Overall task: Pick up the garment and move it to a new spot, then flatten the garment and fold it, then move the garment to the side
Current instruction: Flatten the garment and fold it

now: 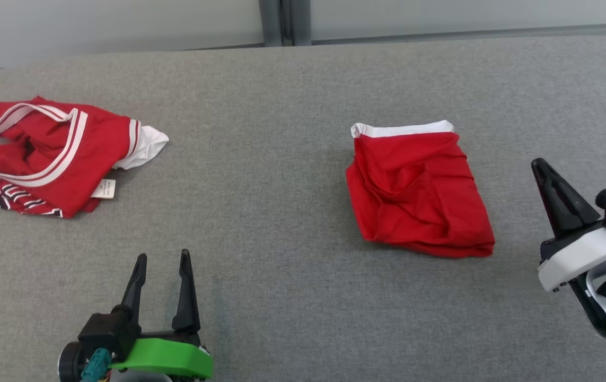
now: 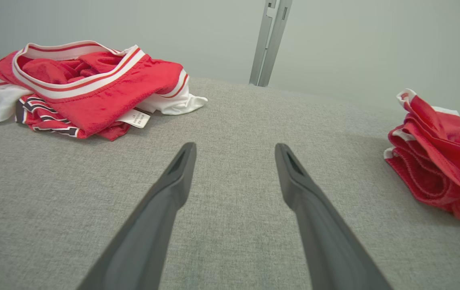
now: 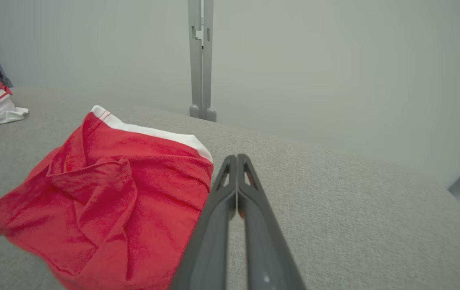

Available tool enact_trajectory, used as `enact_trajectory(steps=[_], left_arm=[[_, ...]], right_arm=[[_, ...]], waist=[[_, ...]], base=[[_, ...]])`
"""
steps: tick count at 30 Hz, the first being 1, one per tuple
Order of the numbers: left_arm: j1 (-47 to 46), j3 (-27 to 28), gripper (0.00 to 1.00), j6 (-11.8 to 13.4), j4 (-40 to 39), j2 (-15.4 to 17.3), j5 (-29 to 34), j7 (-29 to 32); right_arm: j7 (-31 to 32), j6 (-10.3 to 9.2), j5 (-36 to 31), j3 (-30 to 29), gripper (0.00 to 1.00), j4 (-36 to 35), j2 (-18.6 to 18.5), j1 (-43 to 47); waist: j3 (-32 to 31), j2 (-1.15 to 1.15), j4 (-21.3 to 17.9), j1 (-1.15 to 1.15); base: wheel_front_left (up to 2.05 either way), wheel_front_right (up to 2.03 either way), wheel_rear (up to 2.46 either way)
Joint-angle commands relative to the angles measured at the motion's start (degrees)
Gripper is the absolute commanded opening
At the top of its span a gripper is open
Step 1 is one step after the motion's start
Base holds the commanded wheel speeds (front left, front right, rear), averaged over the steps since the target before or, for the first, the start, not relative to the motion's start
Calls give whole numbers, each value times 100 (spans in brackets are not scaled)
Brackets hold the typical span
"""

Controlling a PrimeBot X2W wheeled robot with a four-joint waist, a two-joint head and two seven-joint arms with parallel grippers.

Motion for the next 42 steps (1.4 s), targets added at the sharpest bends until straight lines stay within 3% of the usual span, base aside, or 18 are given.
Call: enact_trajectory(steps=[1, 4, 12, 42], left_arm=[[-136, -32, 100, 27, -5, 16, 20, -1], [-315, -189, 100, 69, 1, 16, 0, -1], [-414, -356, 100, 164, -15, 16, -56, -1], [-321, -365, 100, 228, 21, 16, -134, -1]], right_arm=[[-15, -8, 52, 173, 0, 149, -81, -156], [-15, -8, 310, 927, 0, 777, -243, -694], [-15, -8, 643, 1828, 0, 1247, -389, -1202], [-15, -8, 753, 2986, 0, 598, -388, -1182]], waist=[[468, 0, 394, 0], [726, 0, 618, 0], [857, 0, 826, 0], [573, 0, 795, 0]], base=[[0, 0, 0], [0, 0, 0], [0, 0, 0], [0, 0, 0]])
